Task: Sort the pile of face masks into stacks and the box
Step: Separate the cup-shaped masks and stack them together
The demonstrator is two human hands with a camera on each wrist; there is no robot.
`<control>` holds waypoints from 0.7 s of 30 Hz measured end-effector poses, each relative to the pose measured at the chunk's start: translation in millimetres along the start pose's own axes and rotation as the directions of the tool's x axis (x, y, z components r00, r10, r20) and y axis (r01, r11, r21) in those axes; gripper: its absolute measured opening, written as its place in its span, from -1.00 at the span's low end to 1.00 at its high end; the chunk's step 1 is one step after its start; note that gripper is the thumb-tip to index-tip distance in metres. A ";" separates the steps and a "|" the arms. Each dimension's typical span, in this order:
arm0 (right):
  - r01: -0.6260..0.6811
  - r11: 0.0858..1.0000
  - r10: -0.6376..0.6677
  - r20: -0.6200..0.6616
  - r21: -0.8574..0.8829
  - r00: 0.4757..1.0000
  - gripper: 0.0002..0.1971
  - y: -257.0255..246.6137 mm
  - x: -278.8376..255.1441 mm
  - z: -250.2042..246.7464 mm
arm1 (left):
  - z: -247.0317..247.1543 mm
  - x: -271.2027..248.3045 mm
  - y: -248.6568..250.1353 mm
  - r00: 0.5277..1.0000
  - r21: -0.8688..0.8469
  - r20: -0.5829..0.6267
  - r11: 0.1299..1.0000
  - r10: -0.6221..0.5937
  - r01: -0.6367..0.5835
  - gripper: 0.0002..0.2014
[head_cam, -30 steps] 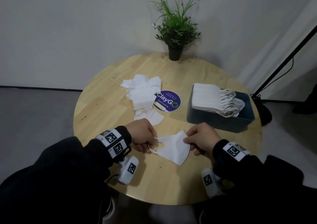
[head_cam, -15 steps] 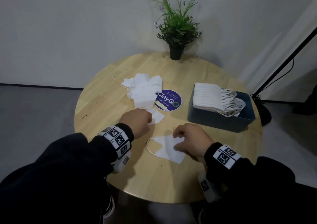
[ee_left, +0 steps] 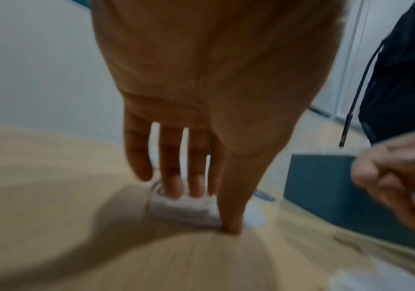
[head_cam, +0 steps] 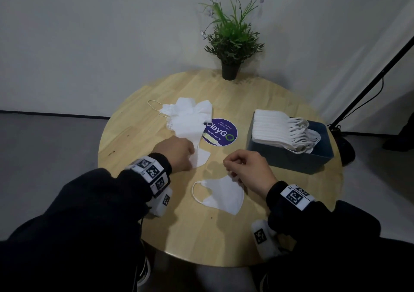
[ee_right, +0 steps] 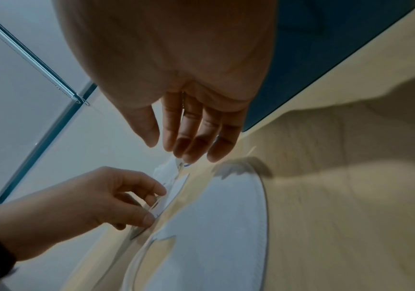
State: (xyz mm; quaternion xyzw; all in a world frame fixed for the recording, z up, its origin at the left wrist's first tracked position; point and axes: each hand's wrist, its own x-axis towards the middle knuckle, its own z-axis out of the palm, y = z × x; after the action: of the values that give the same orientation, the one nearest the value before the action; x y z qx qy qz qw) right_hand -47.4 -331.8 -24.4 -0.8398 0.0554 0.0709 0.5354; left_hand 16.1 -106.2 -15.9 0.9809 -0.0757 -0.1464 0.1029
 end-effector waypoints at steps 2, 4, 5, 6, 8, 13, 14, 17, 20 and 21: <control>-0.002 1.000 0.002 0.009 0.005 1.000 -0.95 -0.1 0.5 1.5 | 7.0 1.5 -0.8 0.999 0.018 0.036 1.000 -0.003 0.003 -0.76; -0.026 0.999 0.025 0.017 0.019 1.000 -0.92 -0.7 0.6 2.3 | 6.6 2.1 0.9 0.998 -0.099 0.066 0.995 0.010 -0.003 -0.85; -0.051 0.998 0.050 0.023 0.040 0.998 -0.89 -1.3 0.8 2.6 | 5.3 2.1 2.2 0.998 -0.198 0.066 0.980 0.012 0.001 -0.85; -0.083 0.993 0.081 0.039 0.081 0.996 -0.83 -2.4 1.4 2.7 | 2.7 0.9 4.7 0.999 -0.309 0.041 0.951 0.016 -0.003 -0.85; -0.178 0.958 0.158 0.103 0.224 0.982 -0.63 -6.3 2.6 2.5 | -2.4 -3.5 14.5 0.998 -0.514 -0.046 0.856 0.034 -0.053 -0.86; -0.113 0.911 0.075 0.111 0.398 0.991 -0.67 -20.7 0.3 1.4 | -2.7 -21.1 43.4 0.981 -0.752 -0.090 0.635 0.169 -0.178 -0.69; -0.070 0.914 0.046 0.068 0.400 0.997 -0.75 -21.9 0.0 0.7 | -2.2 -22.3 45.7 0.980 -0.764 -0.074 0.621 0.185 -0.175 -0.66; -0.024 0.917 0.036 -0.023 0.399 0.999 -0.81 -22.6 2.5 -4.2 | -9.7 -19.2 40.4 0.989 -0.831 -0.029 0.547 0.143 -0.104 -0.66; -0.031 0.917 0.072 -0.090 0.397 0.993 -0.78 -19.2 6.9 -12.7 | -25.6 -14.2 23.5 0.998 -0.864 0.001 0.502 0.063 -0.031 -0.77; -0.047 0.923 0.093 -0.102 0.383 0.990 -0.78 -17.2 8.1 -15.5 | -31.7 -13.0 16.3 0.999 -0.859 -0.007 0.511 0.032 -0.022 -0.80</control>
State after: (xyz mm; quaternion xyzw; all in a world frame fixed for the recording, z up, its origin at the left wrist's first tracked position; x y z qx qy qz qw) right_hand -35.6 -338.7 -4.1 -0.7206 0.1297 0.0279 0.6806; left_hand 11.5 -113.9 20.9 0.7999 -0.0094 -0.1680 0.5760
